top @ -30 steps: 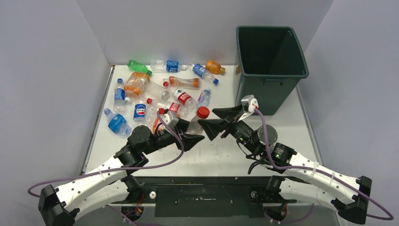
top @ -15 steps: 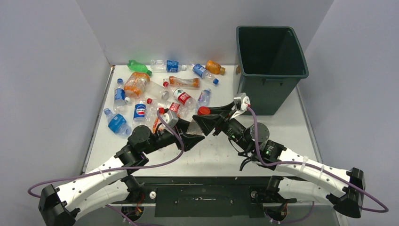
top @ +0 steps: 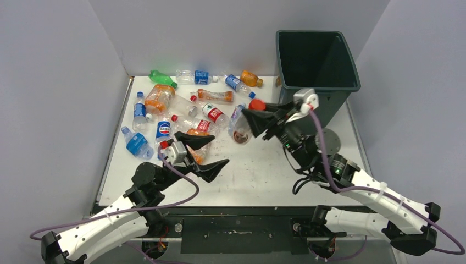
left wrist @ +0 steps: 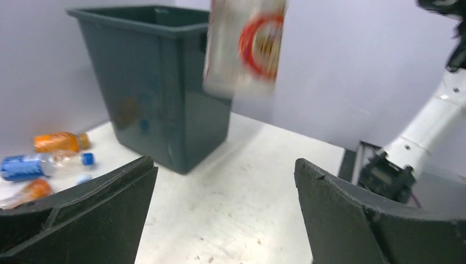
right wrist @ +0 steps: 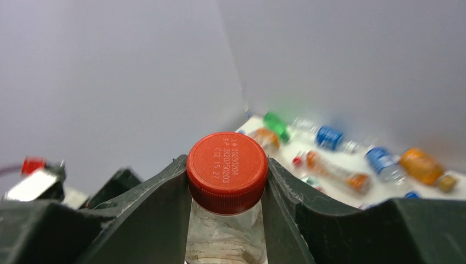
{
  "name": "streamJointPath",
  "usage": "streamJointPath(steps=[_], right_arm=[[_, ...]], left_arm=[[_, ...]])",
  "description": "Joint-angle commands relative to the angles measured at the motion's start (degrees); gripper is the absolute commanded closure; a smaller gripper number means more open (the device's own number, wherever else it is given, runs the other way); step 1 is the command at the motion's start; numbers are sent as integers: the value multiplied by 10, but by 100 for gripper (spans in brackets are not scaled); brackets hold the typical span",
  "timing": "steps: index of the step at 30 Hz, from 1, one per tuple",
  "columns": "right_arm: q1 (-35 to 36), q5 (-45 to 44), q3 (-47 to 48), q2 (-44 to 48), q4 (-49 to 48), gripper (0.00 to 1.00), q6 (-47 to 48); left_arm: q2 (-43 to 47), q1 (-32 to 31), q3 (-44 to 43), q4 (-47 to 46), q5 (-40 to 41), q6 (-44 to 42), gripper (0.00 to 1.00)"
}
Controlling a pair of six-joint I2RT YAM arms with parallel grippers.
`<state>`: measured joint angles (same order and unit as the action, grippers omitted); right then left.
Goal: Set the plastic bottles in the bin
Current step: Place the plastic bottle in the trash bin.
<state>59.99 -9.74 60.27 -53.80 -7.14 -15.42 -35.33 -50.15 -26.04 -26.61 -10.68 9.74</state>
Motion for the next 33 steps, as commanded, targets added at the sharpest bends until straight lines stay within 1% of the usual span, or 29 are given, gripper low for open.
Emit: streamJointPath(steps=[1,4,6,8,10,11,13,17,19,21,23,26,29,30,31,33], right_arm=[[-3,-201,102,22,5,95,111],[-4,-306,89,28,-88,95,184],[-7,-361,93,13,-145,95,234],[-15,-397,104,-13,-205,95,287],[-37,-410,119,-39,-237,95,319],[-55,-405,126,-48,-241,95,317],[-108,-388,140,-67,-233,95,279],[-238,-338,195,-130,-157,95,165],[-300,-327,211,-164,-149,95,120],[-330,-328,210,-190,-179,95,110],[-351,-332,229,-222,-187,95,111],[-383,-348,260,-274,-174,95,107],[-408,-341,275,-308,-138,95,73],[-409,-337,276,-316,-131,93,73],[-409,-332,278,-325,-121,89,70],[-410,-324,282,-335,-96,63,59]], left_arm=[[19,0,-10,-28,97,-35,4],[14,0,-23,2,150,-38,4],[13,0,-27,12,174,-37,4],[14,0,-28,17,192,-35,4],[15,1,-32,24,199,-34,4],[15,0,-37,33,200,-34,4],[17,0,-49,55,204,-34,4],[17,1,-66,88,222,-32,4],[18,1,-72,100,231,-33,4],[20,1,-74,106,239,-35,4],[23,0,-73,107,247,-39,4],[27,0,-73,110,269,-43,4],[32,1,-74,114,298,-48,4],[34,1,-72,113,309,-51,4],[37,1,-70,112,320,-55,4],[40,0,-65,108,341,-64,4]])
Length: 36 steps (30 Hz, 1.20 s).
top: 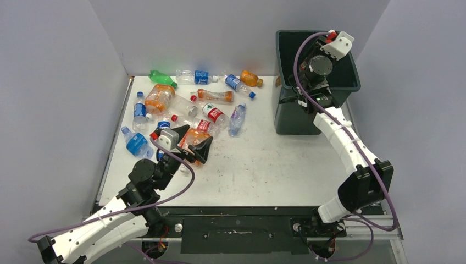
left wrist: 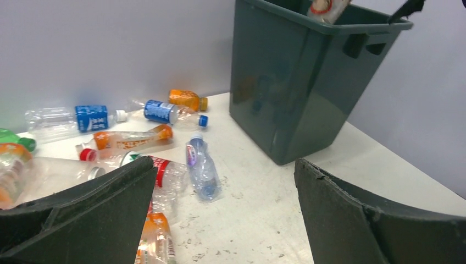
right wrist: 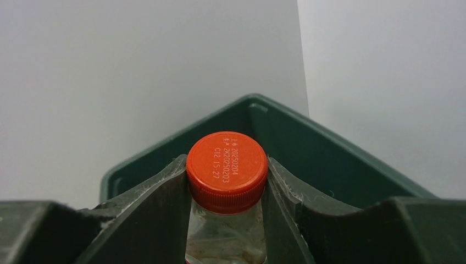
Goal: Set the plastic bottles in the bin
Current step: Place the plastic bottle in the trash bin.
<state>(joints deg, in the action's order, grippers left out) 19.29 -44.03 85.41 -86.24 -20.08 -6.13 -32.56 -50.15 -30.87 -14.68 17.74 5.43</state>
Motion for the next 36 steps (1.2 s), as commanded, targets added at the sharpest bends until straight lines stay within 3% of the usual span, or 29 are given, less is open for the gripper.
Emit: streamJointPath(steps=[1,3,7,12,22,30,36], right_arm=[[-4,23,32,-13,40,46,-40],[-4,28,39,-18,57,22,-49],[10,39,73,-19,101,10,-55],[111,31,62,12,83,5,16],[246,175,-152,165,65,2,-105],[266,362,-364,201,43,2,-220],[267,474,-478,132,-78,3,-354]], left_arm=[[14,0,-15,-13,66,-25,4],[16,0,-13,-15,80,-29,4],[11,0,-12,-16,87,-31,4],[-7,3,-22,5,132,-38,4],[-78,10,-61,70,223,-67,4],[-106,25,-90,107,251,-58,4],[-30,24,-35,23,209,-69,4]])
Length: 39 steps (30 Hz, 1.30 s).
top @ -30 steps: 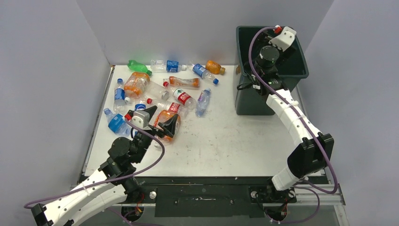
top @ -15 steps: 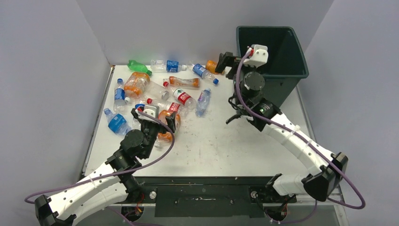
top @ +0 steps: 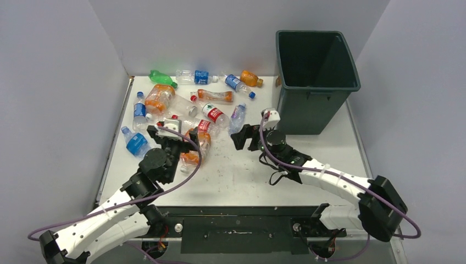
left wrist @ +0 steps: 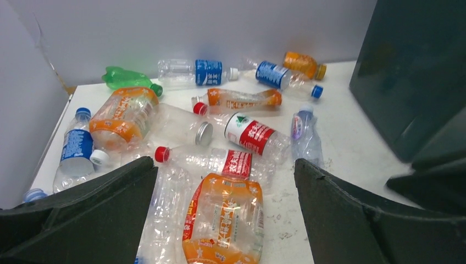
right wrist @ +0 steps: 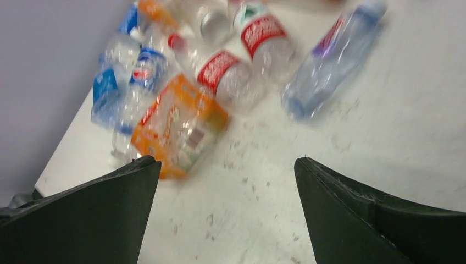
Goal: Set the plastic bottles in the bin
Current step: Place the plastic bottle in the trash bin, then pick up the plastic bottle at the center of the board.
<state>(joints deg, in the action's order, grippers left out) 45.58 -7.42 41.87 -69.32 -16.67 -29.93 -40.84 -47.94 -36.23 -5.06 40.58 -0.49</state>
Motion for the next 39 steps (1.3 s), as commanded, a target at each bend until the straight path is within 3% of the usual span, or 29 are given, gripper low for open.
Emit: streamJointPath(steps=[1,8,11,22,31,39], right_arm=[[5,122,-52,-56,-140,3,-139],[49,107,-57,-195,-268,1,-324],[73,78,-28,-244,-267,0,-359],[102,17,96,-372,-185,4,-395],[109,17,165,-454,-131,9,-392],[107,42,179,-490,-150,23,-389]], left_arm=[[62,2,31,-87,-30,-11,4],[64,2,36,-98,-42,-12,4],[62,2,36,-100,-40,-5,4],[73,1,38,-105,-41,0,4],[84,1,41,-108,-47,1,4],[85,1,41,-108,-59,1,4]])
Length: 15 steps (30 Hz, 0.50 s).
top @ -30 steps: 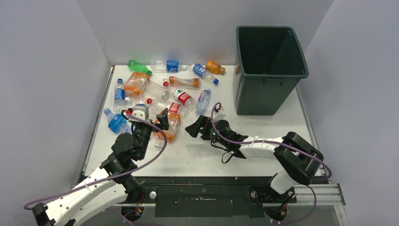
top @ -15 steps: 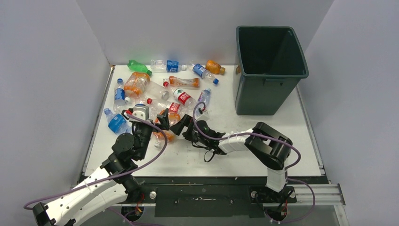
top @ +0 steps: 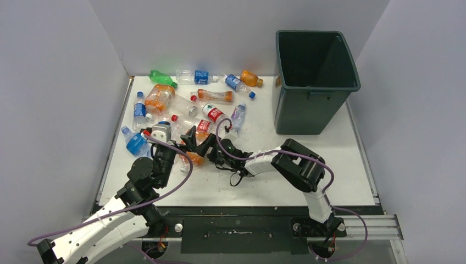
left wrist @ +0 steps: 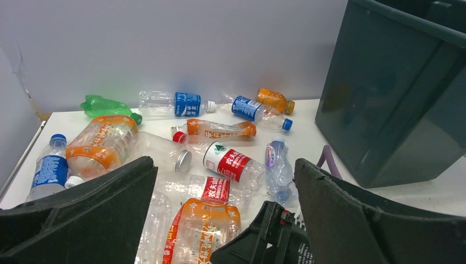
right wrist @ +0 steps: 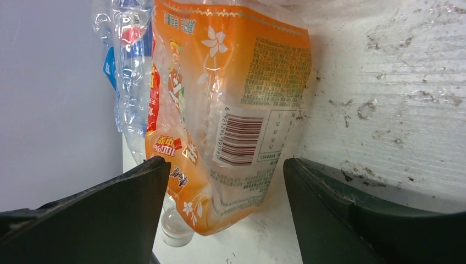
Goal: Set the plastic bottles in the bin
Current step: Pick up the plastic bottle at the center of the board.
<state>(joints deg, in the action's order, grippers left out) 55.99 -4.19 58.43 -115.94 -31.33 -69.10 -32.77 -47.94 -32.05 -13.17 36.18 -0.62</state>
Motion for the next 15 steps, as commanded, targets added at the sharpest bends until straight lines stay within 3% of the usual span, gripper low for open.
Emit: streamJointPath(steps=[1,7,15], right_arm=[[2,15,13,-27,-8,25,3],[0,27,8,-39,-20,41,5],[-8,33,-40,-4,-40,79,28]], left_arm=[[5,1,-1,-27,-16,3,4],[4,1,-1,-26,-19,3,4],[6,1,-1,-27,-20,3,4]])
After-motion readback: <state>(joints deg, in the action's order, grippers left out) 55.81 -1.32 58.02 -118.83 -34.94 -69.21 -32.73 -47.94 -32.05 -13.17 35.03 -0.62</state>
